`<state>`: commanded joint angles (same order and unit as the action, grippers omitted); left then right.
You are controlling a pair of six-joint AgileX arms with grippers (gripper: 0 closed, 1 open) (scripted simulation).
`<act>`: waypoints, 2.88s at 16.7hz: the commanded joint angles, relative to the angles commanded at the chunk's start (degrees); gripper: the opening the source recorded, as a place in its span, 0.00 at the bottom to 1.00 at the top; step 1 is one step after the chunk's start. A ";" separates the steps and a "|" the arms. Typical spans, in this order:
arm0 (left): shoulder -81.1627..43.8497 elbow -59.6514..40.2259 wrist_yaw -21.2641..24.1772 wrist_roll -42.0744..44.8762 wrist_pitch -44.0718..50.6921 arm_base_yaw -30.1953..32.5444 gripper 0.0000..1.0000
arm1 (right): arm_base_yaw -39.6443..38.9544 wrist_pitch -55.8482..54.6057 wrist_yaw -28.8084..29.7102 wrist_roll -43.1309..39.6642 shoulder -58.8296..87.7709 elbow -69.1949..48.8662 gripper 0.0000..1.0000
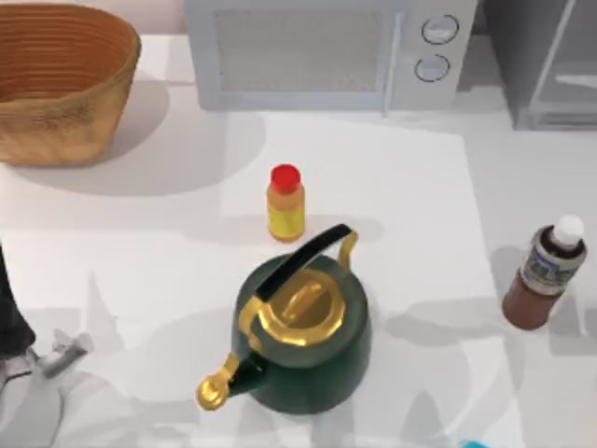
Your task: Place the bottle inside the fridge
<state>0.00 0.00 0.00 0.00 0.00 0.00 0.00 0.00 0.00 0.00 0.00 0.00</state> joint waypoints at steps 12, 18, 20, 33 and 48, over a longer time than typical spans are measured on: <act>0.00 0.00 0.00 0.00 0.00 0.00 1.00 | 2.51 -28.97 -20.77 -10.08 14.67 -2.12 1.00; 0.00 0.00 0.00 0.00 0.00 0.00 1.00 | 7.35 -51.55 -38.22 -16.14 37.49 -3.29 1.00; 0.00 0.00 0.00 0.00 0.00 0.00 1.00 | 9.19 -57.41 -43.48 -17.53 46.92 -3.86 1.00; 0.00 0.00 0.00 0.00 0.00 0.00 1.00 | 17.42 -66.31 -59.34 -18.59 91.89 -4.01 1.00; 0.00 0.00 0.00 0.00 0.00 0.00 1.00 | 11.19 -72.44 -53.13 -14.16 99.16 -9.79 1.00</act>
<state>0.00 0.00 0.00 0.00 0.00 0.00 11.19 -72.44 -53.13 -14.16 99.16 -9.79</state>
